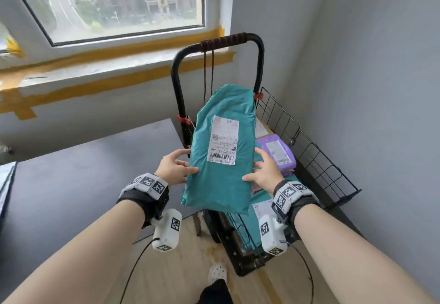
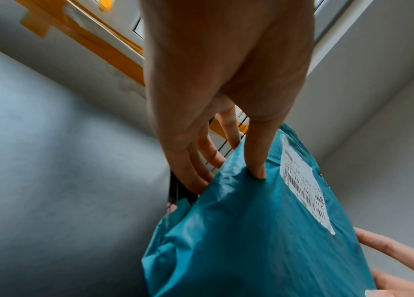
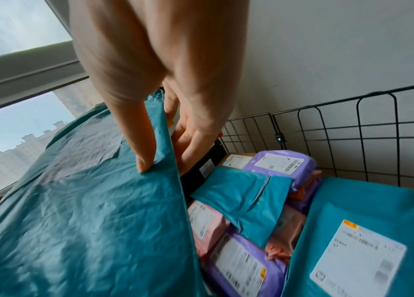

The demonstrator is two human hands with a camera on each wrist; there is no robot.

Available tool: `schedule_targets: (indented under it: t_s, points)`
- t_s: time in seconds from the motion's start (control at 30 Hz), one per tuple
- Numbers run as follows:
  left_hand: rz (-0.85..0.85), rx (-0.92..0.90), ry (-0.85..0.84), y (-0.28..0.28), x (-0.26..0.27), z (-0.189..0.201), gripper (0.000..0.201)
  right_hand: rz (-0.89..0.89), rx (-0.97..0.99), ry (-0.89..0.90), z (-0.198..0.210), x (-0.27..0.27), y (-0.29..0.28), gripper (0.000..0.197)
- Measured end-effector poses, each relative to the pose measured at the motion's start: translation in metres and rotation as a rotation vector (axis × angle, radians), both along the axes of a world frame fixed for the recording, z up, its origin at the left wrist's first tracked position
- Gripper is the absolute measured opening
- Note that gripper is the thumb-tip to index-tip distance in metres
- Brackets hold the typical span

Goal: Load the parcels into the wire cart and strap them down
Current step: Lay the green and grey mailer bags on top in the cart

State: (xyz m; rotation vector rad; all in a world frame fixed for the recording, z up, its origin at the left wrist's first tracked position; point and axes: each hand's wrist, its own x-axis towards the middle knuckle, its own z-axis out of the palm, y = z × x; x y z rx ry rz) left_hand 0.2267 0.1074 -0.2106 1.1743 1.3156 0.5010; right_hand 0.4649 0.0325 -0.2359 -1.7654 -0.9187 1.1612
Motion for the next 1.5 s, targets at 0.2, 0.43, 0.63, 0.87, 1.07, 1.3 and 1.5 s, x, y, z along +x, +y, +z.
schedule_targets:
  t_s: [0.2,0.43,0.63,0.87,1.07,1.3,1.5]
  points:
    - [-0.024,-0.028,0.029,0.067,0.083,-0.013,0.057,-0.041,-0.061,-0.062,-0.003,0.076,0.056,0.093]
    - [0.031,-0.086,0.066,0.111,0.151,-0.049,0.056,-0.033,-0.158,-0.149,-0.033,0.143,0.113,0.078]
    - [0.177,-0.147,0.149,0.132,0.186,-0.1,0.053,0.125,-0.218,-0.138,-0.083,0.181,0.17,0.077]
    - [0.453,-0.17,0.345,0.124,0.207,-0.165,0.05,0.384,-0.31,-0.082,-0.15,0.19,0.224,0.077]
    - [0.549,-0.256,0.535,0.109,0.21,-0.209,0.05,0.534,-0.356,-0.054,-0.209,0.168,0.246,0.078]
    - [0.533,-0.376,0.675,0.106,0.214,-0.237,0.06,0.55,-0.417,-0.018,-0.254,0.148,0.233,0.081]
    - [0.499,-0.414,0.715,0.102,0.226,-0.254,0.076,0.52,-0.377,-0.08,-0.275,0.142,0.219,0.078]
